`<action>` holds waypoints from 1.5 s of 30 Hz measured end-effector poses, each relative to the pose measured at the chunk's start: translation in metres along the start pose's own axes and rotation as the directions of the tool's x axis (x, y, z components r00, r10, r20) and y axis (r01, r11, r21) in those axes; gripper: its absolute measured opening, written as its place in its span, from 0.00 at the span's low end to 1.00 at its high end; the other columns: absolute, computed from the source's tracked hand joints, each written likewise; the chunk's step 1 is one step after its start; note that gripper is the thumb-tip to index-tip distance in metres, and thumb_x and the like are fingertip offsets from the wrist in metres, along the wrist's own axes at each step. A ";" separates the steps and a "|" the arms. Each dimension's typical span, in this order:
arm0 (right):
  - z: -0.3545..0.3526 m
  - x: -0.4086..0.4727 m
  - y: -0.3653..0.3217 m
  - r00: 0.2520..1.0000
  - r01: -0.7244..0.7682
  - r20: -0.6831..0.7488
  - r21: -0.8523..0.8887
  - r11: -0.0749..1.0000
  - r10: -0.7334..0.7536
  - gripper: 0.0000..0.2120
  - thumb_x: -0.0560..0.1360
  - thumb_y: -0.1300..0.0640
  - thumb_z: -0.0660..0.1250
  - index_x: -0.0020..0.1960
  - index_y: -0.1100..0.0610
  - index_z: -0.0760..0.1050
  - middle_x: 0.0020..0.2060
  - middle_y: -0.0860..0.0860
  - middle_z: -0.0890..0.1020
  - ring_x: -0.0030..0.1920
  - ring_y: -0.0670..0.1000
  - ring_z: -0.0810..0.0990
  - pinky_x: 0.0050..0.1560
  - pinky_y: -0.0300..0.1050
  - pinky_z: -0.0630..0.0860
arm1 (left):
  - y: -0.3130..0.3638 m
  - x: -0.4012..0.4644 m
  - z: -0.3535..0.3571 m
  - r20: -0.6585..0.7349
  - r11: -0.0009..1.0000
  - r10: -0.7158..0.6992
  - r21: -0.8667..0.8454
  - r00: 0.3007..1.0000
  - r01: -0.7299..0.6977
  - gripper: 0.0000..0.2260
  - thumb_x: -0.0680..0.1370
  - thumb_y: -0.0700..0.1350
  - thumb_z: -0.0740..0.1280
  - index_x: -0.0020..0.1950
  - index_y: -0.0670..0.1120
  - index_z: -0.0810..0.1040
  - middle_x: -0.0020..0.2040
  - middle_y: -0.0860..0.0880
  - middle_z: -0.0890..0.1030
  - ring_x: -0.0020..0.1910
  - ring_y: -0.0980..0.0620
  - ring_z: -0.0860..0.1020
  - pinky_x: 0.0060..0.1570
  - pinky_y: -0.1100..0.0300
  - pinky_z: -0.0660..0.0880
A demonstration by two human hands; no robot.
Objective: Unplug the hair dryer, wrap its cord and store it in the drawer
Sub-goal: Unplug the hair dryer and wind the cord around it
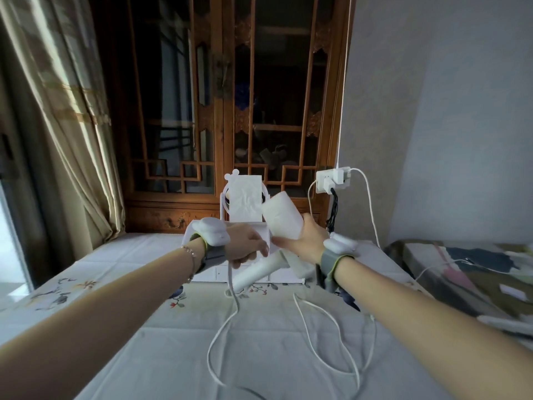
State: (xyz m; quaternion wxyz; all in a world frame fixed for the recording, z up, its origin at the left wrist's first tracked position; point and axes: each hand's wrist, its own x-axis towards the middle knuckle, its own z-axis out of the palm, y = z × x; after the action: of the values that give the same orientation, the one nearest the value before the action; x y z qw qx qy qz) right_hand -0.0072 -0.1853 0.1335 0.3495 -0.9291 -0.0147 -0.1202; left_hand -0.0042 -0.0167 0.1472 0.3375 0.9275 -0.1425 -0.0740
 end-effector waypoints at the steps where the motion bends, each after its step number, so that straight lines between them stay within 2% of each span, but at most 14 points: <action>1: 0.001 0.000 0.000 0.999 -0.012 -0.031 0.030 0.999 0.013 0.37 0.66 0.39 0.72 0.66 0.56 0.63 0.53 0.52 0.77 0.48 0.54 0.76 0.46 0.48 0.75 | 0.004 -0.003 0.005 0.011 1.000 -0.003 -0.017 1.000 0.003 0.11 0.79 0.44 0.60 0.49 0.38 0.78 0.28 0.48 0.69 0.17 0.55 0.65 0.17 0.67 0.64; 4: -0.001 -0.001 0.000 0.996 -0.061 -0.062 0.120 0.991 0.069 0.36 0.68 0.42 0.71 0.67 0.56 0.60 0.55 0.54 0.76 0.48 0.54 0.75 0.50 0.49 0.74 | 0.006 -0.006 0.018 -0.015 0.999 0.048 -0.014 0.999 -0.048 0.14 0.82 0.44 0.54 0.55 0.39 0.77 0.28 0.48 0.71 0.13 0.60 0.66 0.16 0.67 0.67; 9: -0.010 0.000 0.001 0.985 -0.133 -0.063 0.308 0.942 0.160 0.36 0.69 0.43 0.72 0.68 0.57 0.61 0.54 0.53 0.76 0.49 0.54 0.75 0.53 0.50 0.74 | 0.004 -0.015 0.028 -0.006 0.984 0.168 0.064 0.986 -0.167 0.15 0.82 0.45 0.51 0.61 0.41 0.73 0.28 0.53 0.75 0.20 0.60 0.71 0.26 0.70 0.69; 12: -0.015 0.003 0.004 0.977 -0.153 -0.044 0.541 0.827 0.209 0.36 0.67 0.45 0.74 0.68 0.58 0.65 0.57 0.55 0.78 0.52 0.54 0.78 0.54 0.49 0.75 | 0.002 -0.023 0.036 0.048 0.982 0.191 0.004 0.981 -0.191 0.11 0.82 0.45 0.52 0.63 0.46 0.67 0.29 0.53 0.77 0.24 0.60 0.75 0.32 0.66 0.72; 16: -0.018 0.001 0.004 0.973 -0.176 0.018 0.704 0.688 0.231 0.39 0.58 0.39 0.76 0.64 0.54 0.71 0.53 0.54 0.82 0.52 0.57 0.82 0.57 0.61 0.78 | -0.009 -0.024 0.046 0.107 0.979 0.201 0.013 0.974 -0.203 0.12 0.82 0.47 0.52 0.62 0.47 0.69 0.31 0.54 0.78 0.29 0.69 0.76 0.39 0.70 0.71; 20: -0.022 -0.001 0.004 0.960 -0.252 0.131 0.788 0.561 0.248 0.30 0.66 0.40 0.73 0.62 0.54 0.73 0.54 0.56 0.82 0.54 0.59 0.81 0.58 0.62 0.76 | -0.027 -0.024 0.056 0.158 0.977 0.188 0.073 0.969 -0.202 0.16 0.83 0.49 0.49 0.57 0.47 0.76 0.31 0.57 0.78 0.43 0.65 0.75 0.51 0.69 0.68; 23: -0.026 0.001 0.010 0.948 -0.299 0.213 0.848 0.438 0.236 0.29 0.68 0.40 0.72 0.62 0.54 0.73 0.54 0.55 0.82 0.54 0.57 0.81 0.60 0.57 0.76 | -0.044 -0.026 0.057 0.163 0.988 0.141 0.045 0.977 -0.150 0.17 0.83 0.49 0.48 0.53 0.48 0.76 0.31 0.56 0.78 0.39 0.69 0.74 0.44 0.76 0.68; 25: -0.029 -0.001 0.014 0.949 -0.302 0.237 0.873 0.383 0.210 0.24 0.70 0.41 0.71 0.59 0.55 0.74 0.50 0.55 0.81 0.50 0.56 0.81 0.59 0.55 0.77 | -0.058 -0.024 0.054 0.196 0.994 0.101 -0.058 0.975 -0.091 0.14 0.83 0.48 0.50 0.49 0.49 0.74 0.28 0.53 0.78 0.29 0.64 0.76 0.34 0.75 0.71; 28: -0.032 -0.006 0.020 0.945 -0.325 0.277 0.851 0.413 0.174 0.23 0.70 0.42 0.71 0.58 0.55 0.74 0.51 0.56 0.82 0.50 0.57 0.81 0.56 0.56 0.78 | -0.066 -0.028 0.039 0.194 0.988 0.016 -0.157 0.981 0.015 0.15 0.83 0.49 0.52 0.47 0.45 0.75 0.24 0.51 0.75 0.19 0.56 0.75 0.25 0.65 0.74; 32: -0.033 -0.015 0.023 0.932 -0.345 0.351 0.791 0.506 0.087 0.18 0.72 0.45 0.69 0.56 0.56 0.76 0.47 0.56 0.83 0.47 0.57 0.81 0.55 0.56 0.78 | -0.070 -0.018 0.017 0.167 0.982 -0.033 -0.180 0.985 0.063 0.14 0.82 0.47 0.53 0.46 0.44 0.76 0.23 0.51 0.75 0.18 0.56 0.75 0.22 0.66 0.71; 35: -0.029 -0.020 0.022 0.919 -0.323 0.394 0.745 0.584 0.005 0.15 0.73 0.48 0.69 0.54 0.56 0.75 0.44 0.55 0.82 0.44 0.56 0.80 0.51 0.53 0.78 | -0.065 -0.016 -0.001 0.347 0.932 0.127 -0.363 0.929 0.009 0.07 0.81 0.42 0.56 0.50 0.40 0.71 0.27 0.52 0.79 0.22 0.62 0.77 0.23 0.70 0.73; 38: -0.026 -0.022 0.020 0.898 -0.294 0.435 0.698 0.653 -0.060 0.14 0.71 0.51 0.71 0.54 0.54 0.74 0.44 0.55 0.82 0.44 0.55 0.80 0.51 0.54 0.77 | -0.054 -0.021 -0.017 0.127 0.993 -0.002 -0.116 0.992 0.016 0.11 0.82 0.44 0.57 0.42 0.44 0.74 0.24 0.54 0.72 0.17 0.61 0.68 0.20 0.70 0.64; 43: -0.019 -0.020 0.012 0.876 -0.247 0.476 0.585 0.773 -0.081 0.15 0.72 0.52 0.72 0.56 0.50 0.73 0.48 0.54 0.82 0.49 0.56 0.80 0.60 0.59 0.76 | -0.036 -0.023 -0.031 0.143 0.998 -0.035 -0.037 0.989 0.041 0.16 0.81 0.47 0.58 0.34 0.46 0.73 0.22 0.52 0.70 0.19 0.56 0.62 0.20 0.67 0.58; 45: -0.018 -0.019 0.005 0.881 -0.208 0.466 0.526 0.824 -0.076 0.16 0.73 0.53 0.71 0.59 0.49 0.71 0.50 0.52 0.81 0.50 0.54 0.80 0.57 0.56 0.77 | -0.028 -0.022 -0.033 0.129 0.999 -0.045 0.000 0.991 0.046 0.16 0.80 0.47 0.59 0.34 0.46 0.73 0.23 0.52 0.70 0.19 0.56 0.62 0.20 0.67 0.58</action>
State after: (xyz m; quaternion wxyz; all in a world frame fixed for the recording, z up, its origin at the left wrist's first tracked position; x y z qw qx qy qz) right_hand -0.0293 -0.1993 0.1387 0.5970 -0.7854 -0.1000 0.1297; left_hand -0.0113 0.0310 0.1552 0.3273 0.9233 -0.1427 -0.1415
